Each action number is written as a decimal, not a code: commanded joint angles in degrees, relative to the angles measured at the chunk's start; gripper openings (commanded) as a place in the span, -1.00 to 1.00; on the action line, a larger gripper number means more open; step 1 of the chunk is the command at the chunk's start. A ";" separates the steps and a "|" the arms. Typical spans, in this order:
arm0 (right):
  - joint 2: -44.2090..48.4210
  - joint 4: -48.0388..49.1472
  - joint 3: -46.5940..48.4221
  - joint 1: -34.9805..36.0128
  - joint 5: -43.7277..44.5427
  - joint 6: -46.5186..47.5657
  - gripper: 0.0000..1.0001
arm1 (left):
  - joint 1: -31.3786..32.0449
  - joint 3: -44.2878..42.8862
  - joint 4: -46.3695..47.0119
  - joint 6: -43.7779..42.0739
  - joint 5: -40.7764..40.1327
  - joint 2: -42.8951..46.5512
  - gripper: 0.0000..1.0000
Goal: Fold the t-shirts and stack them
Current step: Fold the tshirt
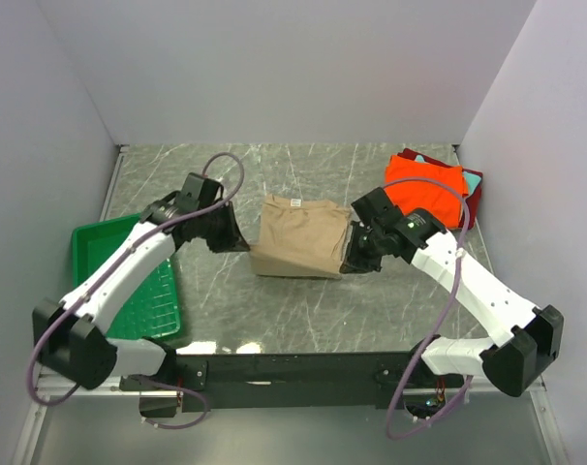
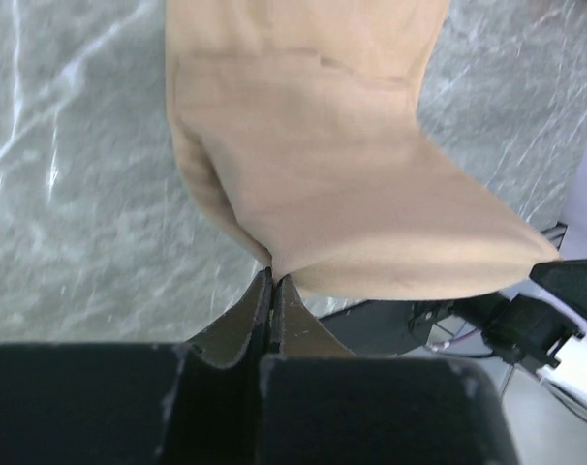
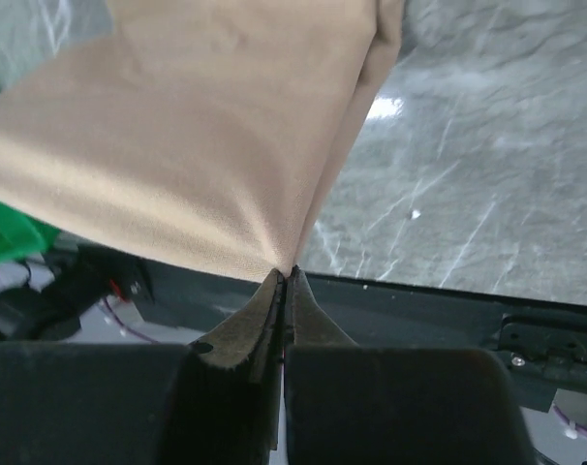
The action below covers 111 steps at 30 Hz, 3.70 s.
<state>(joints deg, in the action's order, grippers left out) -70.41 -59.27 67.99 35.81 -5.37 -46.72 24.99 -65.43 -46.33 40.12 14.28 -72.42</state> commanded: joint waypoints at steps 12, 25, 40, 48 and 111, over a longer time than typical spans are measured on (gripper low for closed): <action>-14.74 5.48 13.04 -9.53 6.95 8.30 -1.00 | -3.10 -18.24 9.50 -4.17 2.06 -21.87 -0.99; -31.26 7.67 25.70 -16.73 7.47 14.99 -1.00 | -7.59 -31.24 12.49 -5.84 5.93 -37.78 -0.99; -47.44 7.85 35.81 -20.08 5.63 18.33 -1.00 | -10.23 -41.45 12.74 -5.84 7.95 -51.32 -0.99; -50.96 7.41 38.62 -21.05 4.41 18.77 -1.00 | -11.11 -45.13 11.70 -5.84 8.83 -54.75 -0.99; -44.55 44.76 -1.19 -26.41 -27.24 22.81 0.29 | -11.19 -12.27 30.15 -8.92 20.78 -49.57 -0.76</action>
<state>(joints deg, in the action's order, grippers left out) -111.98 -15.35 68.12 8.54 -35.51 -24.43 13.47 -78.63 -16.91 32.60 34.61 -120.79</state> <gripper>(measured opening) 0.649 0.124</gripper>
